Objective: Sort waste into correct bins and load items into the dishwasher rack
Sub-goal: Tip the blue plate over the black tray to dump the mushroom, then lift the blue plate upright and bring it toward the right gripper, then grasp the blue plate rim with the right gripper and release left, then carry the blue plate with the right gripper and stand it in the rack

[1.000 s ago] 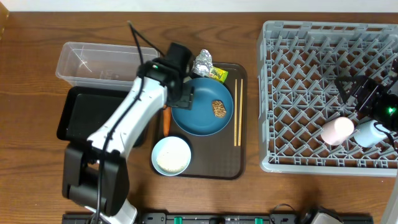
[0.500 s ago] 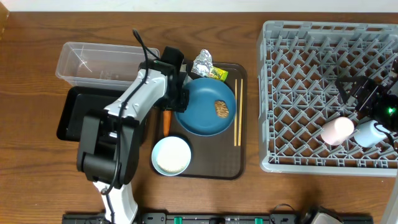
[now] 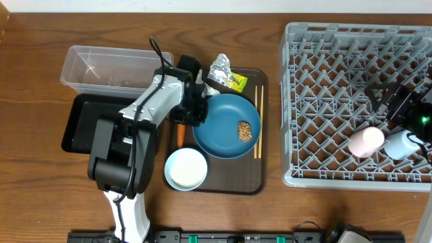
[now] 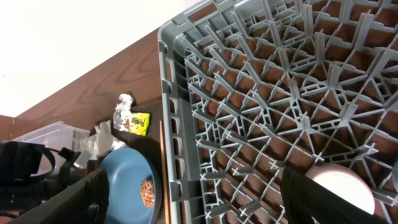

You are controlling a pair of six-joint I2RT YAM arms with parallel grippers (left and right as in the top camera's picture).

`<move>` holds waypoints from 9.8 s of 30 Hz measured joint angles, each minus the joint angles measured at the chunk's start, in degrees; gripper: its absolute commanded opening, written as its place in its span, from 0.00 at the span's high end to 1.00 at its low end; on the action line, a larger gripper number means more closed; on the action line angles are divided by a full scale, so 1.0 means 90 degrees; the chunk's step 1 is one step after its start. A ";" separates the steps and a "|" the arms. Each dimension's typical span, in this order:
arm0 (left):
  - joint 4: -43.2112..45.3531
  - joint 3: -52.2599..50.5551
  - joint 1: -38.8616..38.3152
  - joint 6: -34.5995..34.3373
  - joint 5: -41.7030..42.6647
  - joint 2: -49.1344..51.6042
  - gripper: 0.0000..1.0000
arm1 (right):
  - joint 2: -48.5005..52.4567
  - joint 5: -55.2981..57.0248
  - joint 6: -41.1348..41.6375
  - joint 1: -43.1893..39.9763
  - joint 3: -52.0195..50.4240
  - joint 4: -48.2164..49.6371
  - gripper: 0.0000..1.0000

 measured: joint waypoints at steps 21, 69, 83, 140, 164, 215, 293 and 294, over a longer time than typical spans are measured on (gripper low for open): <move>-0.1263 0.0233 0.0937 -0.0202 -0.1015 -0.2856 0.94 | 0.0015 0.0024 0.0000 0.0000 0.0000 0.0039 0.21; -0.2900 0.0180 0.1059 -0.2686 -0.9624 -0.2489 0.94 | 0.0019 0.0039 0.0015 0.0000 0.0000 0.0238 0.22; -0.2861 0.0180 0.0959 -0.2599 -0.9049 -0.2509 0.94 | 0.0022 -0.0075 0.0036 0.0007 0.0000 0.0170 0.21; -0.0704 0.1292 -0.0119 -0.0141 -0.0051 -0.3752 0.94 | 0.0476 -0.1044 -0.0270 0.3820 0.0000 0.1853 0.45; -0.0568 0.1297 -0.0447 -0.0146 -0.0189 -0.3791 0.02 | 0.1018 0.1863 0.0381 0.4483 -0.0002 0.1311 0.99; -0.1120 0.1294 -0.0447 -0.0146 -0.0267 -0.3791 0.02 | 0.3706 1.0139 -0.7414 0.1690 0.0010 0.7230 0.99; -0.1241 0.1294 -0.0447 0.0056 -0.0627 -0.3791 0.02 | 0.2363 0.8116 -0.2939 0.3128 0.0102 0.3339 0.01; -0.1265 0.1294 -0.0447 0.0109 -0.0670 -0.3791 0.02 | 0.2331 0.7898 -0.2747 0.3135 0.0102 0.3194 0.01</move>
